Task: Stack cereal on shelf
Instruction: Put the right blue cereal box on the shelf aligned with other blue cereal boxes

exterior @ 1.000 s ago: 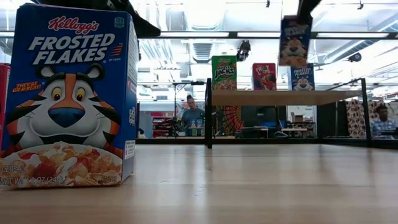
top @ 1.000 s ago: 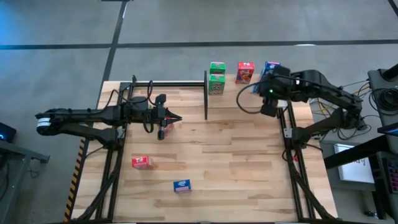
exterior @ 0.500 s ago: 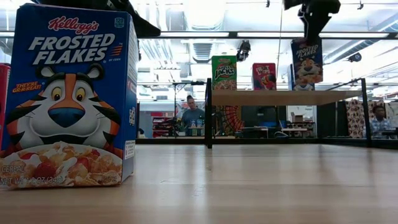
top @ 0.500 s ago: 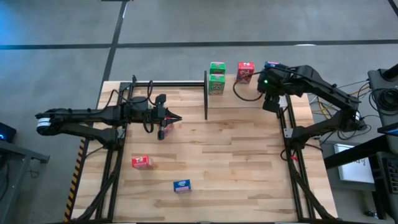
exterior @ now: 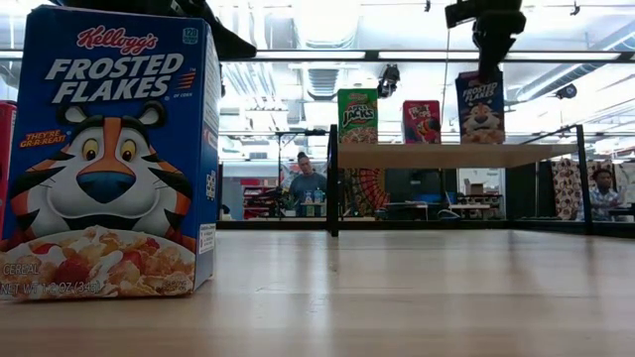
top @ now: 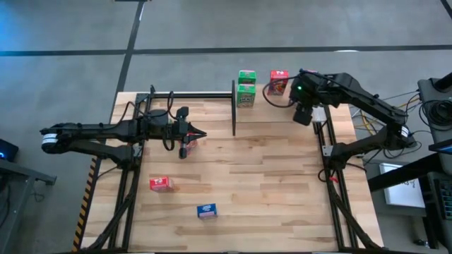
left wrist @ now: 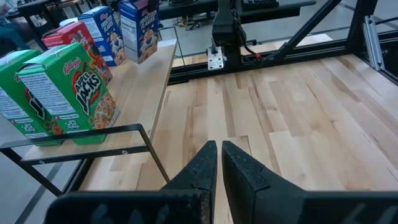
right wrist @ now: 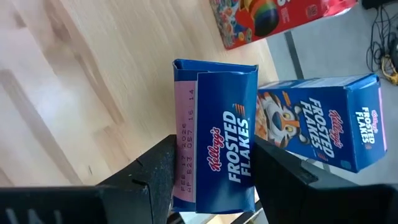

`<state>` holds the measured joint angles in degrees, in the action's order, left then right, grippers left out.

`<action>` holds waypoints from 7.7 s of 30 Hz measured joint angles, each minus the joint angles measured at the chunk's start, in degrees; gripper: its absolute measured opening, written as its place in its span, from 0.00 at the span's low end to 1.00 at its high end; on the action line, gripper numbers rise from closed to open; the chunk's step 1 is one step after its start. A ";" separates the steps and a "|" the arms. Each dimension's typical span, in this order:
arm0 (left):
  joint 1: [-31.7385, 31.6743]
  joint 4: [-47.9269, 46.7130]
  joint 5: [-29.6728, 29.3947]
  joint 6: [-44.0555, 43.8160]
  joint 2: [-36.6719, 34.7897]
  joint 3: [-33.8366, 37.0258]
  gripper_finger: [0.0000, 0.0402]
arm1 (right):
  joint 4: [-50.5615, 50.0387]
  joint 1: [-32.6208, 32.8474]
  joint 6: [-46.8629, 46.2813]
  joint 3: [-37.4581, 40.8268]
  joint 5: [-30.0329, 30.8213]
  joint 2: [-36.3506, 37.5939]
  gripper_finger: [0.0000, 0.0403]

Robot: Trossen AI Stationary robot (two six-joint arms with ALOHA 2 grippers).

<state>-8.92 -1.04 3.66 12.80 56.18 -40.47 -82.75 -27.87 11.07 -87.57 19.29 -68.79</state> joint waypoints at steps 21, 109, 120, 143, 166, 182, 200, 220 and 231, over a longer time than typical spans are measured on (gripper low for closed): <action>0.01 -0.02 0.00 0.00 0.00 0.00 0.02 | 1.21 -0.95 -3.96 0.24 -2.77 -0.07 0.43; 0.12 -0.29 0.00 -0.91 -0.02 0.02 0.02 | -1.02 5.74 -34.35 4.95 10.64 0.08 0.02; 0.11 -0.32 0.00 -0.90 -0.02 0.02 0.02 | -1.33 5.74 -34.79 9.25 11.54 0.06 0.02; 0.12 -0.31 0.00 -0.91 -0.02 0.02 0.02 | 0.42 6.63 -35.86 12.16 14.14 0.11 0.02; 0.12 -0.31 0.00 -0.90 -0.02 0.02 0.02 | 2.86 8.10 -38.05 13.88 23.12 0.00 0.02; 0.11 -0.34 0.00 -0.90 -0.02 0.02 0.02 | 2.32 8.12 -37.90 18.77 18.15 0.13 0.02; 0.11 -0.32 0.00 -0.28 -0.02 0.01 0.02 | 12.02 8.10 -37.48 29.46 23.60 0.19 0.02; 0.12 -0.27 0.00 -0.26 -0.02 0.02 0.02 | 15.16 7.45 -37.71 23.68 15.38 0.19 0.02; 0.12 -0.26 0.00 -0.26 -0.02 0.02 0.02 | 25.26 11.64 -38.08 12.85 10.23 -0.01 0.02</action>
<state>-8.80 -1.30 3.66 12.53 56.16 -40.45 -57.49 -16.23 -27.00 -74.72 29.52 -68.80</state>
